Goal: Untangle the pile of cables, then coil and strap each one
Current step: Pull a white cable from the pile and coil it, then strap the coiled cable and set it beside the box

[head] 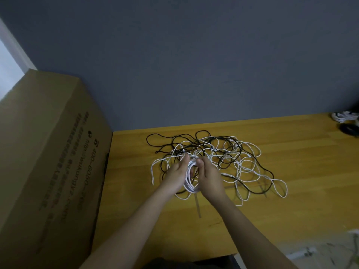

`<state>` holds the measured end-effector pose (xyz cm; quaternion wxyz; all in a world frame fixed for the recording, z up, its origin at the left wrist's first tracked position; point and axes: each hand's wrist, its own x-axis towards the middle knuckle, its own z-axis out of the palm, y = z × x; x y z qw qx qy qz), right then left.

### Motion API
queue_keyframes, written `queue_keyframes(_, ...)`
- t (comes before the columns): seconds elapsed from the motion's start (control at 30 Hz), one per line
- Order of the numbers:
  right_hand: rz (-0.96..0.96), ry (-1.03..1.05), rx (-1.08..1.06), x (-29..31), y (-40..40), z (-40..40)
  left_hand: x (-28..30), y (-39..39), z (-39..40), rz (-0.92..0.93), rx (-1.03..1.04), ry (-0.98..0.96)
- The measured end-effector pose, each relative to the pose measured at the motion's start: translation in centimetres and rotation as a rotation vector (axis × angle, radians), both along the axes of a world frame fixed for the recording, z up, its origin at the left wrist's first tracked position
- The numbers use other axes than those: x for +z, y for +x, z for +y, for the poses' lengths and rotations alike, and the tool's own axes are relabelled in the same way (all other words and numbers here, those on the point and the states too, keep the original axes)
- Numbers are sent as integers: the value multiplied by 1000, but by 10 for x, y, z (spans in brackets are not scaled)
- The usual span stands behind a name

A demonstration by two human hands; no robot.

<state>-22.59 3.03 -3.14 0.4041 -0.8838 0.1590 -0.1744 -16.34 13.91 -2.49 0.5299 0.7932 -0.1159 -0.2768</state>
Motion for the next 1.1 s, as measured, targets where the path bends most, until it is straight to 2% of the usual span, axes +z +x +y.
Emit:
queue_keyframes(0.07,86,-114,19,0,-2,-7,-1,-2,-2,-98,-124,50)
queue_keyframes(0.13,149,-103,51,3,-6,-16,-6,-6,-5,-202,-221,72)
queue_keyframes(0.2,129,88,59,7,-13,-21,-11,-9,-12,-244,-235,40)
queue_keyframes(0.3,7,449,-59,8,-25,-27,-10,-17,-32,-256,-184,-30)
queue_keyframes(0.37,-46,541,-138,6,-34,-33,-9,-25,-51,-269,-147,-75)
queue_keyframes(0.6,-26,561,-175,-4,-65,-89,-10,-49,-127,-219,-30,-122)
queue_keyframes(0.77,8,510,-320,-17,-94,-159,-17,-83,-202,-177,-32,-97)
queue_keyframes(0.9,22,577,-445,-29,-134,-235,-22,-121,-280,-151,-98,-87)
queue_keyframes(1.1,72,343,-478,-38,-220,-360,-31,-191,-391,-3,-318,-130)
